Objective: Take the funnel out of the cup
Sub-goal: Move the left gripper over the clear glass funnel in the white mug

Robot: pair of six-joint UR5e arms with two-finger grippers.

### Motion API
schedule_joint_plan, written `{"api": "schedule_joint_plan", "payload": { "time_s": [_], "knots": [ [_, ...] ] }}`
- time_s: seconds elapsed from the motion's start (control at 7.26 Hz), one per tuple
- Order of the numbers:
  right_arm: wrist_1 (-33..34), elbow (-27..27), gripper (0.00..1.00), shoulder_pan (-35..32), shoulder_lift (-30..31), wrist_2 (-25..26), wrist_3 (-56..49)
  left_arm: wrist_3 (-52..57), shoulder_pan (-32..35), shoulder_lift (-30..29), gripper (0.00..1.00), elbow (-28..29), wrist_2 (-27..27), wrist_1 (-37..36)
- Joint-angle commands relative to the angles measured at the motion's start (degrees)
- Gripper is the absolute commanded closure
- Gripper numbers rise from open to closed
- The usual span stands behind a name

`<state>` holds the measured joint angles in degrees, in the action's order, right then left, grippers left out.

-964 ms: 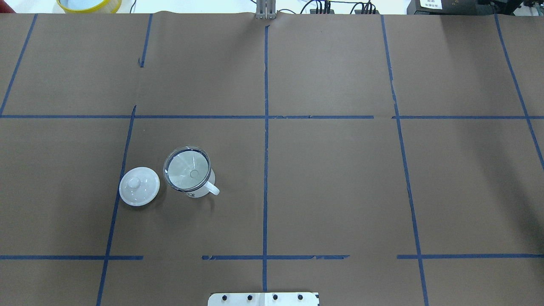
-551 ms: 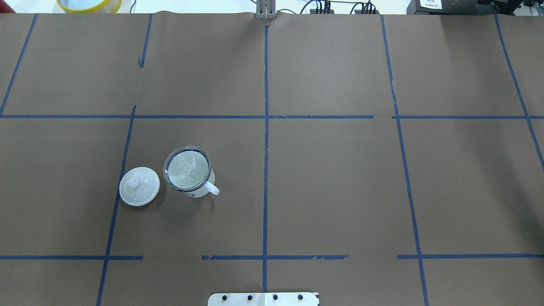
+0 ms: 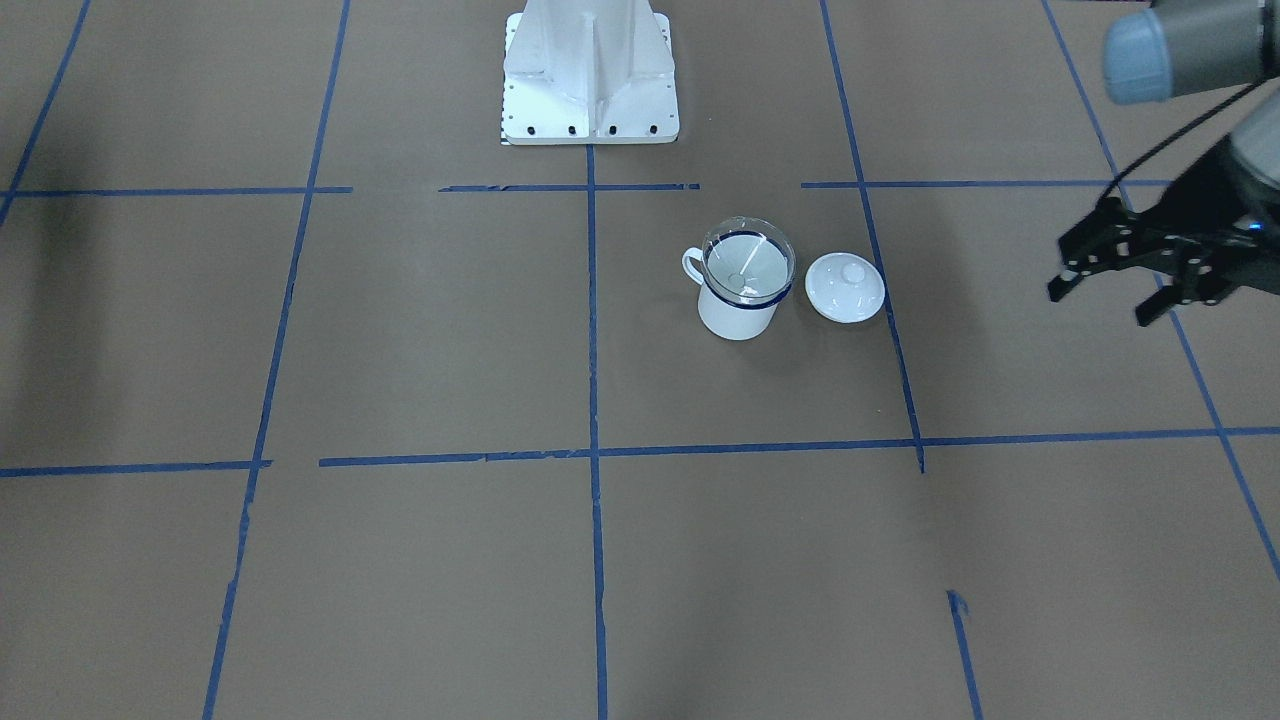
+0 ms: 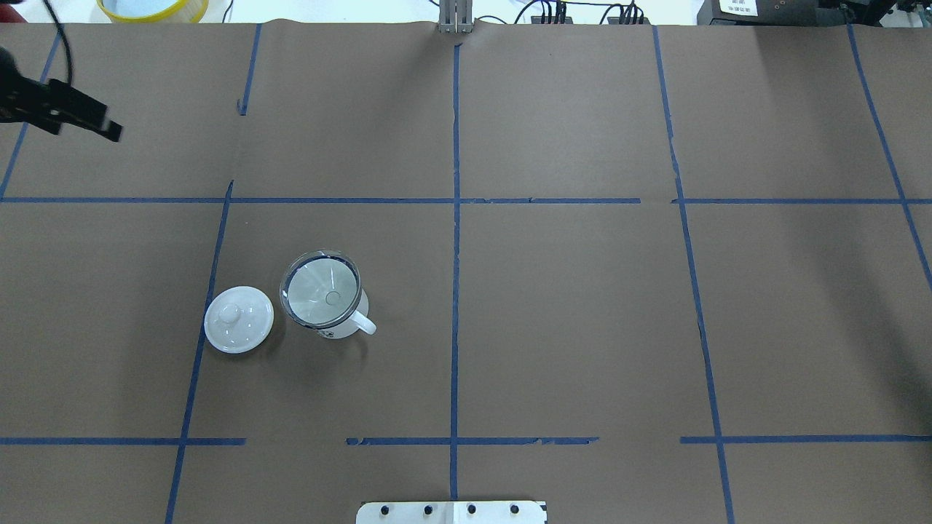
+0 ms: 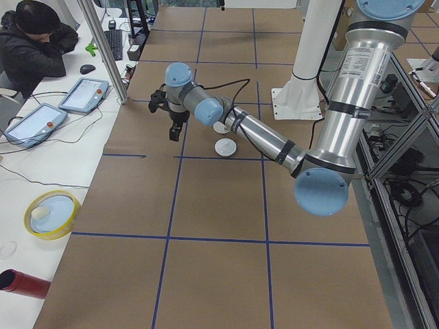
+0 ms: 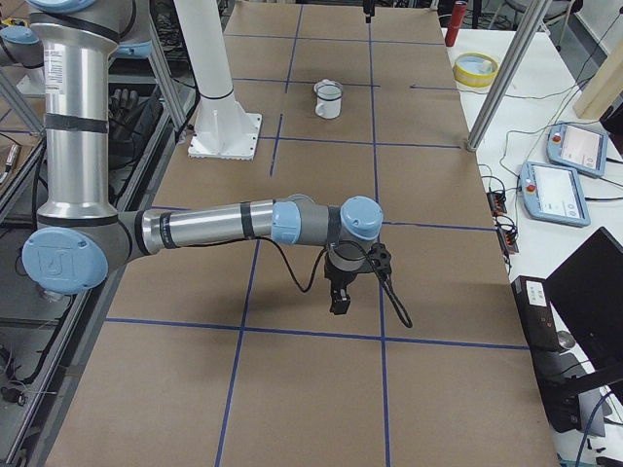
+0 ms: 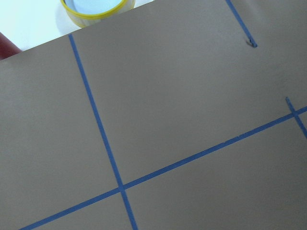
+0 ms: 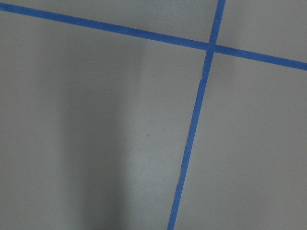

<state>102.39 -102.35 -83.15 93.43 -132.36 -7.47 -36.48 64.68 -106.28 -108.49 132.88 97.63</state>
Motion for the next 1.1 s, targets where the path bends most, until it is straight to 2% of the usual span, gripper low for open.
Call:
{"api": "schedule_joint_plan", "payload": {
  "time_s": [0.0,0.14,0.28,0.69,0.83,0.96],
  "knots": [
    [0.0,-0.04,0.0,0.0,0.0,0.0,0.0,-22.67,-15.3,-8.21,0.0,-0.93,-10.56,-0.15],
    [0.09,-0.04,0.0,0.0,0.0,0.0,0.0,-28.59,-21.2,-10.68,0.0,-0.15,-15.32,-0.15],
    [0.0,-0.04,0.0,0.0,0.0,0.0,0.0,-31.87,-24.66,-11.75,0.0,0.03,-16.85,-0.15],
    [0.0,-0.04,0.0,0.0,0.0,0.0,0.0,-38.58,-31.53,-15.18,0.0,2.48,-20.63,-0.42],
    [0.0,-0.04,0.0,0.0,0.0,0.0,0.0,-38.67,-32.24,-15.27,0.05,3.19,-21.51,-0.42],
    [0.0,-0.04,0.0,0.0,0.0,0.0,0.0,-38.67,-32.25,-15.19,0.42,3.11,-21.61,-0.51]
  ]
}}
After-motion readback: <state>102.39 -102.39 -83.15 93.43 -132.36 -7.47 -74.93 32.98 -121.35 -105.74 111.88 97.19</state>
